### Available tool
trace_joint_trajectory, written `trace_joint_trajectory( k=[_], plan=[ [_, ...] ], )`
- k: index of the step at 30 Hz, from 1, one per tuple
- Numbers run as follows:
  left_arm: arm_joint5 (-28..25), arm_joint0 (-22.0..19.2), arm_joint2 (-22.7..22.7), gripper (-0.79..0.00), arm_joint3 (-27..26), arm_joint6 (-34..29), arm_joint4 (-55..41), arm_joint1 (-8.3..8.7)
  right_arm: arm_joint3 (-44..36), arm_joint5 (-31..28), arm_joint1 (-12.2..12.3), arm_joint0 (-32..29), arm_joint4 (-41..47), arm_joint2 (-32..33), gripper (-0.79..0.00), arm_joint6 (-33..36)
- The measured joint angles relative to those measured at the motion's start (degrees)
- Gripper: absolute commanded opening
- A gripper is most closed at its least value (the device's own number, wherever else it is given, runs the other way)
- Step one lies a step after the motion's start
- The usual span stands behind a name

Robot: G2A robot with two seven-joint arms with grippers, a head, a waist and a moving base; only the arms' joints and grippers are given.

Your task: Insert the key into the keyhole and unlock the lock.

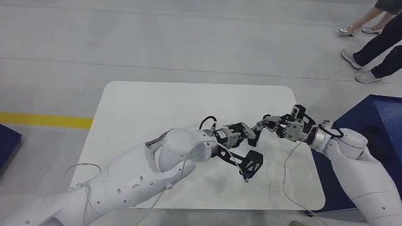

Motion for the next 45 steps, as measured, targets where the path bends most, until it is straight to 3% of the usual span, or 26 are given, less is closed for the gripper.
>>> trace_joint_trajectory(
  k=[8, 16, 31, 45],
  plan=[
    [0.1, 1.4, -1.7, -0.785, 1.3, -0.6, -1.9, -1.17, -1.0, -4.3, -0.3, -1.2, -0.3, 1.0, -0.785, -2.0],
    [0.8, 3.1, -3.5, -0.785, 2.6, -0.7, -3.3, -2.08, -3.4, -12.4, -0.9, -3.5, -1.5, 2.1, -0.785, -6.4],
    [1.8, 5.2, -4.7, -0.785, 1.4, -2.2, -1.3, -2.11, -4.0, -12.0, -1.0, -4.2, -1.8, 2.0, -0.785, -7.0],
    [-0.8, 7.3, -6.5, -0.785, 0.4, -2.6, 2.5, -2.77, -6.8, -14.4, -1.5, -6.0, -4.5, 2.9, -0.785, -9.0]
  ],
)
